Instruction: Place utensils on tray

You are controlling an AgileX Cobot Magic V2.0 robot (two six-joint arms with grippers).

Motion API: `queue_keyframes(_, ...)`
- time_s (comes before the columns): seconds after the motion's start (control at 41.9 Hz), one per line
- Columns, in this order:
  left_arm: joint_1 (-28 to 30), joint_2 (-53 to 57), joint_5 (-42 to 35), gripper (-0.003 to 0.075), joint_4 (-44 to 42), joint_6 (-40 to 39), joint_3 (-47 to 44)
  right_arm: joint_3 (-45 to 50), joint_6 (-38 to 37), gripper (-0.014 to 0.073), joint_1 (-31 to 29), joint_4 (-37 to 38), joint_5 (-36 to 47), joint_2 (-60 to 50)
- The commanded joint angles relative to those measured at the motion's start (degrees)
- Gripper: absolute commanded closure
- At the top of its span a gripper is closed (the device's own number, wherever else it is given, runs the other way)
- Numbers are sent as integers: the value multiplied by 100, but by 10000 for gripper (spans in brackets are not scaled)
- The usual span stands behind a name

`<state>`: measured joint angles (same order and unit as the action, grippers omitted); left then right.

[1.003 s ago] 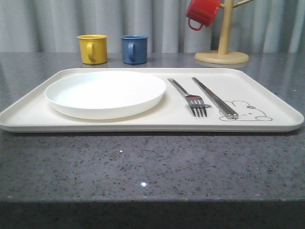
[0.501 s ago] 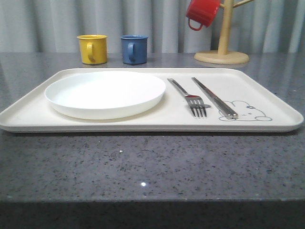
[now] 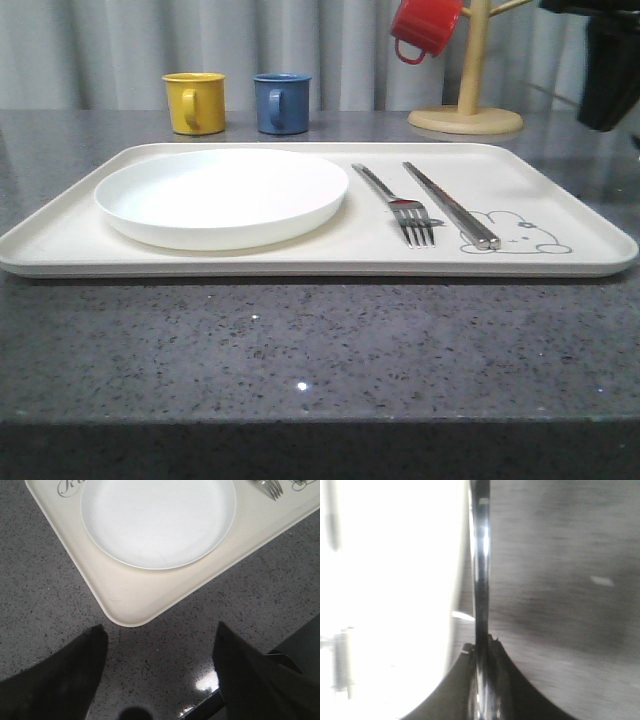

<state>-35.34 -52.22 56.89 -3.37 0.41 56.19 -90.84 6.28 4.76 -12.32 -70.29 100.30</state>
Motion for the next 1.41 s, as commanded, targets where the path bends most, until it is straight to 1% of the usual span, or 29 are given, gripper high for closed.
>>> queue_keyframes(0.0, -41, 34, -314, 279, -13, -41, 143, -165, -488, 599, 328, -106, -371, -100)
queue_keyframes(0.096, -41, 34, -314, 279, -13, -41, 143, -165, -898, 599, 549, -117, -172, 63)
queue_keyframes(0.239, -41, 34, -314, 279, -13, -41, 143, -165, -1026, 599, 713, -178, -23, 342)
queue_keyframes(0.31, -41, 34, -314, 279, -13, -41, 143, -165, -1026, 580, 732, -184, 14, 443)
queue_keyframes(0.382, -41, 34, -314, 279, -13, -41, 143, -165, -1026, 503, 732, -161, 14, 487)
queue_keyframes(0.501, -41, 34, -314, 279, -13, -41, 143, -165, -1011, 326, 732, -156, 129, 457)
queue_keyframes(0.549, -41, 34, -314, 279, -13, -41, 143, -165, -976, 273, 732, -143, 204, 411)
queue_keyframes(0.597, -41, 34, -314, 279, -13, -41, 143, -165, -837, 251, 732, -143, 259, 348)
queue_keyframes(0.788, -41, 34, -314, 279, -13, -41, 143, -165, -310, 251, 732, -126, 312, -264)
queue_keyframes(0.955, -41, 34, -314, 279, -13, -41, 143, -68, 194, 256, 997, 72, 295, -1201)
queue_keyframes(1.075, -41, 34, -314, 279, -13, -41, 143, 237, 230, 256, 1167, 253, 348, -1914)
queue_keyframes(1.385, -41, 34, -314, 279, -13, -41, 143, 1479, 230, 256, 1180, 431, 452, -3965)
